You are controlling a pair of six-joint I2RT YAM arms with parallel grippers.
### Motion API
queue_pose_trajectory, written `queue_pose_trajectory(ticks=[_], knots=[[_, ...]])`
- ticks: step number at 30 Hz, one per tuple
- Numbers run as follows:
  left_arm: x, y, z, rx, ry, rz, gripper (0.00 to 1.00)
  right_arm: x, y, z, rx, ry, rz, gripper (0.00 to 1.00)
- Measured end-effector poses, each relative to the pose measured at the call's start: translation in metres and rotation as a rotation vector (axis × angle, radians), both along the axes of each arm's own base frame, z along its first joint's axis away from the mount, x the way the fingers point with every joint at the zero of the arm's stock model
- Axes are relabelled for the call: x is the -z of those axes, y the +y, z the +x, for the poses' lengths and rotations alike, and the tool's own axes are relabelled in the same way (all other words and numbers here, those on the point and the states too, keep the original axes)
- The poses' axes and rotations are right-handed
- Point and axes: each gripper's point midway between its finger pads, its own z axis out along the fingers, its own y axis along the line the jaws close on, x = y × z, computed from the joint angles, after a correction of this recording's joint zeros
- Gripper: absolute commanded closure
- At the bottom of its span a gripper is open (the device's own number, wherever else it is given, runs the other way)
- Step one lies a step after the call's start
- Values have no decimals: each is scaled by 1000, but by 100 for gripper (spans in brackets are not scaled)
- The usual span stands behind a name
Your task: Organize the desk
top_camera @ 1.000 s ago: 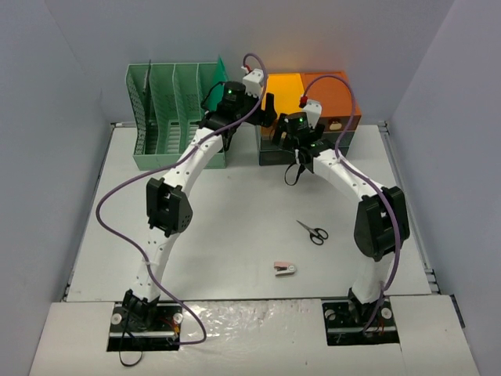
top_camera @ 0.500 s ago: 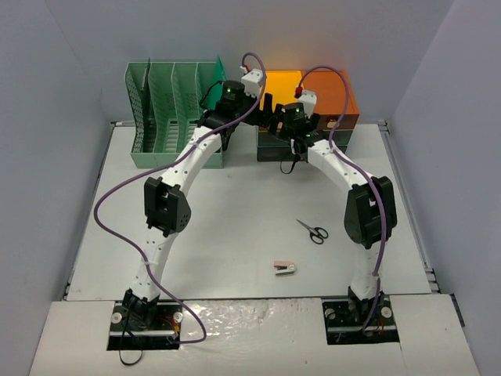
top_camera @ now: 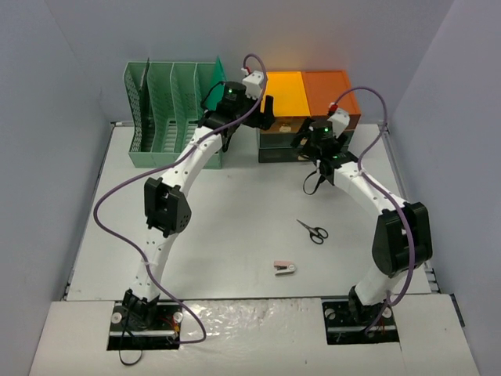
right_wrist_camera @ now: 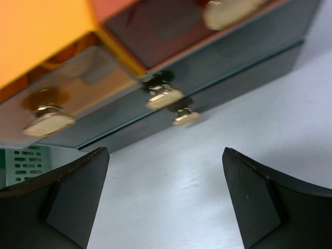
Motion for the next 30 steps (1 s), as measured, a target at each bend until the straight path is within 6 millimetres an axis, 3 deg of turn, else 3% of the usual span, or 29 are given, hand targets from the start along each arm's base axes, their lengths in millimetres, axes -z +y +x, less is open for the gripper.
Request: queue_pose_trajectory(ticks=[5, 13, 25, 30], knots=[[-1, -1, -1, 2, 8, -11, 33, 12, -32, -17, 82, -1, 92, 12], [-10, 6, 3, -20, 25, -55, 33, 14, -7, -9, 21, -14, 204, 12], [-25, 19, 6, -60, 47, -103, 28, 47, 17, 8, -24, 41, 329, 12], [-32, 17, 4, -53, 74, -156, 28, 50, 23, 21, -38, 40, 342, 12]])
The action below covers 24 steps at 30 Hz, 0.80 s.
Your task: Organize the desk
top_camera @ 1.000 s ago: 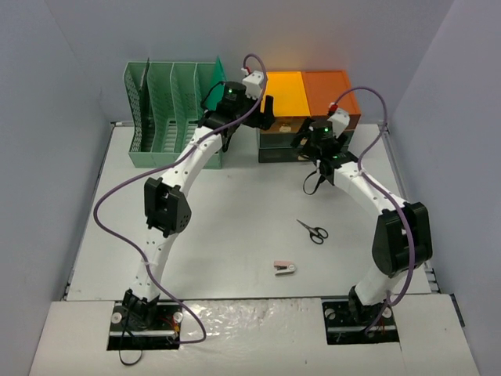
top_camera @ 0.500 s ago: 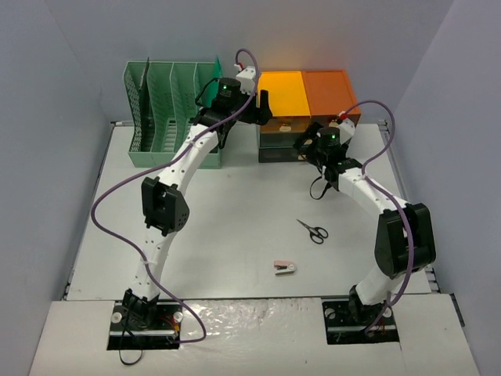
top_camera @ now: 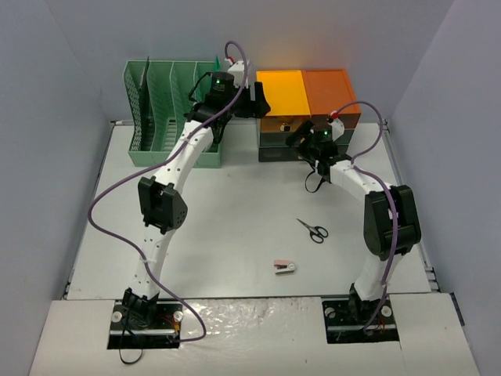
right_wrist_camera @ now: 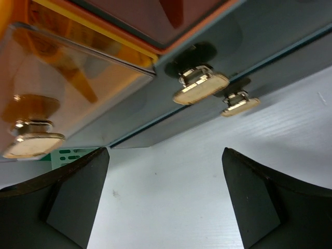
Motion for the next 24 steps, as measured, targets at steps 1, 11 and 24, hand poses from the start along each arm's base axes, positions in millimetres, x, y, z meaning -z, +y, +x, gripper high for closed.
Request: queue_pose_trajectory(ticks=[1, 11, 24], knots=[[-1, -2, -1, 9, 3, -12, 28, -3, 1, 4, -2, -8, 4, 12], [-6, -16, -10, 58, 31, -73, 27, -23, -3, 31, 3, -58, 20, 12], [-10, -28, -12, 93, 20, -110, 26, -19, -2, 32, -23, -55, 34, 12]])
